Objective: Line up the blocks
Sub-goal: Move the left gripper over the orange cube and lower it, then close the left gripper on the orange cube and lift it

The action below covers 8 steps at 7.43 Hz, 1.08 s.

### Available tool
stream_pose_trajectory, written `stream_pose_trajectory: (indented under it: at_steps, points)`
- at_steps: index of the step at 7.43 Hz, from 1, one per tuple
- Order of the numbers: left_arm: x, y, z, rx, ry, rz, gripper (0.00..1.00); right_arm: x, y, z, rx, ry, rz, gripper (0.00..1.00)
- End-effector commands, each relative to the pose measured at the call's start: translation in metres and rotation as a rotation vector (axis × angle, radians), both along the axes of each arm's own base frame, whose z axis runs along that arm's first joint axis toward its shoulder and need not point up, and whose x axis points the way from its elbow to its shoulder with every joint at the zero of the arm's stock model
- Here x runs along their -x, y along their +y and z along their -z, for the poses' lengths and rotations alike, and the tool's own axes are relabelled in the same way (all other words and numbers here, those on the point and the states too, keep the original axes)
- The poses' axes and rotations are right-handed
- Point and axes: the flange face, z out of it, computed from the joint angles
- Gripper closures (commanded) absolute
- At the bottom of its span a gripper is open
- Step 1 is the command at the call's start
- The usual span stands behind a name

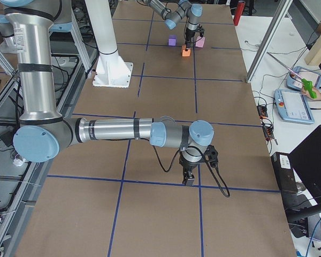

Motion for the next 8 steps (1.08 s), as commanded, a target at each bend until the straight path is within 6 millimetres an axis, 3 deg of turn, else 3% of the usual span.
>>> stream_pose_trajectory:
  at_steps: [1,3,4,6,7,8]
  points:
    - [-0.003,-0.002,-0.003,0.002,0.008,0.011,0.00,-0.001,0.000,0.001,-0.002,0.000,-0.001,0.00]
    - [-0.009,0.001,-0.004,0.009,0.017,0.021,0.00,0.000,0.000,0.001,-0.002,0.000,0.001,0.00]
    - [-0.009,0.000,-0.004,0.009,0.018,0.022,0.09,0.000,0.000,0.000,0.000,0.000,0.001,0.00]
    - [-0.009,0.001,-0.005,0.006,0.018,0.019,0.69,0.000,0.000,0.000,0.000,0.000,0.001,0.00]
    - [-0.004,-0.002,-0.006,-0.008,0.014,0.023,0.92,0.000,0.000,0.000,0.001,0.000,0.000,0.00]
    - [0.020,-0.018,0.001,-0.045,0.005,0.061,0.99,0.000,0.000,0.000,0.000,0.000,0.001,0.00]
